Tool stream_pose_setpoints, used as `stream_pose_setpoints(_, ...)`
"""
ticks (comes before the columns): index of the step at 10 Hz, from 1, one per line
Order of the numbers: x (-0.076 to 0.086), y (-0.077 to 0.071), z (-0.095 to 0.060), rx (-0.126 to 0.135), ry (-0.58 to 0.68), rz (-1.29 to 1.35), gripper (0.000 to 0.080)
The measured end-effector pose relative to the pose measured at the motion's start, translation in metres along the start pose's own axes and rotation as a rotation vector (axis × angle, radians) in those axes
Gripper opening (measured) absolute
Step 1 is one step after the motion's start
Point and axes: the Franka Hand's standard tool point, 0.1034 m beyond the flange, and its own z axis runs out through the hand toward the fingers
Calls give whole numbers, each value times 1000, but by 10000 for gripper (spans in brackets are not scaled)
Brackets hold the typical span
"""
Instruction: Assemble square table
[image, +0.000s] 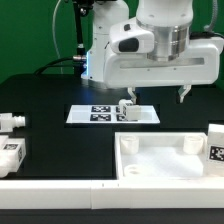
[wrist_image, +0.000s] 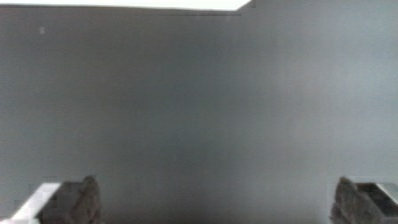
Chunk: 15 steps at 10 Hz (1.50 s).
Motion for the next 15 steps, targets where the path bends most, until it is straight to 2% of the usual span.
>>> stream_pose_setpoints(1,-8,5,8,-8,-111,0,648)
stream_pose_setpoints(3,-23,9,31,-83,-204,-38,648)
stream_pose_setpoints(4,-39,10,40,-98,-286,-27,648)
stream_pose_setpoints(6,-31,14,39,-102,-366,-13,648)
stream_pose_setpoints(8,-31,12,43,-76,-421,-150,648)
stream_pose_setpoints(9,-35,3,51,-87,-426,-222,648)
stream_pose_setpoints(10,-36,1,52,-85,-427,-223,648)
stream_pose_setpoints(13,-36,4,52,-82,-428,-216,648)
stream_pose_setpoints(15,-56,22,56,-145,-501,-145,648)
